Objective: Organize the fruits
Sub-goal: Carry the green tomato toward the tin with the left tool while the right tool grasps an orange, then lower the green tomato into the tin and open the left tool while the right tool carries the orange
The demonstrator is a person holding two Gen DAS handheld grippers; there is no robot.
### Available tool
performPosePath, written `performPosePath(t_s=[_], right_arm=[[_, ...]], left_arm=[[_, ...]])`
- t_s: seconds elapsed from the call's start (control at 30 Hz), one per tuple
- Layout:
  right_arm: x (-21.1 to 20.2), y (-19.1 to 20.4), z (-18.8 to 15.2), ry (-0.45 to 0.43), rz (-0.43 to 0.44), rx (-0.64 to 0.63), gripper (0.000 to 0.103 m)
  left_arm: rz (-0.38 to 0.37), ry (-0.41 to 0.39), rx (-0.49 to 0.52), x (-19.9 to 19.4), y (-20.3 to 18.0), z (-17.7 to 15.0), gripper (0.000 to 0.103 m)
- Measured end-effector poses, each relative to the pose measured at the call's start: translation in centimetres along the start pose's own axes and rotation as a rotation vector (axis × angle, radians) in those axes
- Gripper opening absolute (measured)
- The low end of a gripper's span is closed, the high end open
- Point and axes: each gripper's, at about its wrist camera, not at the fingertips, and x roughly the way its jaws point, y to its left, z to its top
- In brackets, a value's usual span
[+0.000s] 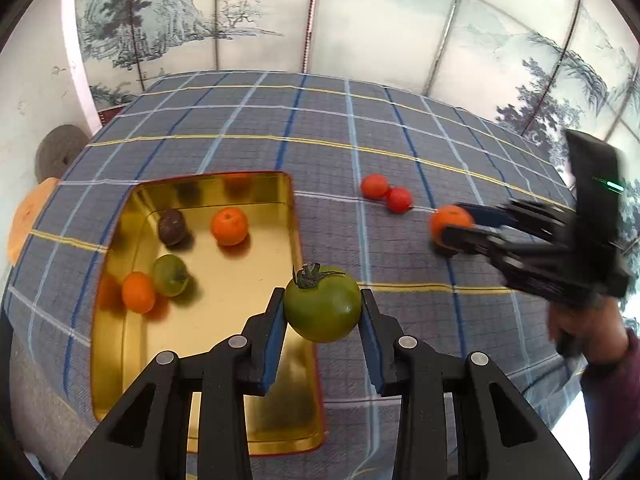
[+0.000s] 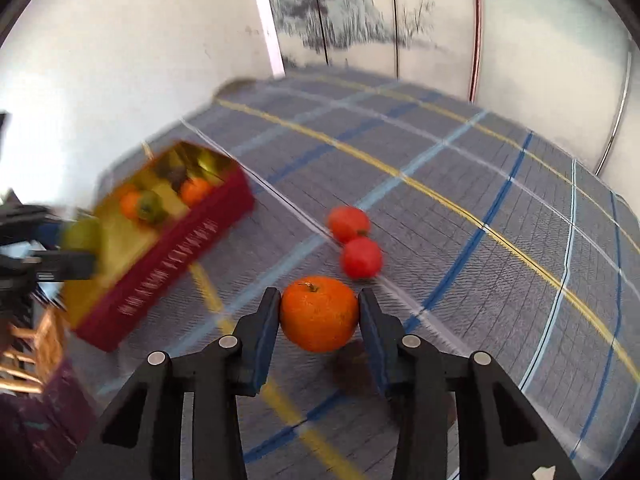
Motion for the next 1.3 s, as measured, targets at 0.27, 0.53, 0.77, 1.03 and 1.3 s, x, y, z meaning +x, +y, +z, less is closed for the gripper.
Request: performPosePath(t_s=[0.27, 0.53, 0.77, 1.03, 1.3], right_arm=[[-4.9, 4.9, -2.4, -0.098, 0.084, 0.035, 0.037], [-6.7, 7.7, -3.5, -0.101, 0.075, 0.023, 0.037], [-7.6, 9.3, -3.5, -0.110, 0.069, 0.004, 0.037], [-7.9, 10.3, -3.3, -0.109, 0.050, -0.012, 0.037], [-7.9, 11.0, -2.8, -0.108, 0.048, -0.027, 0.037]], left_arm=[[0.040, -0.007, -0.015, -0.9, 1.9, -1.5, 0.036], [0.077, -0.003, -0.024, -1.1, 4.0, -2.9, 0.036], [0.110, 0.006, -0.029, -0.5, 5.4, -4.1, 0.036], [0.116, 0.028, -0.049, 0.6, 6.6, -5.3, 0.036], [0.126, 0.036, -0.045, 1.3, 7.0, -5.6, 0.036]])
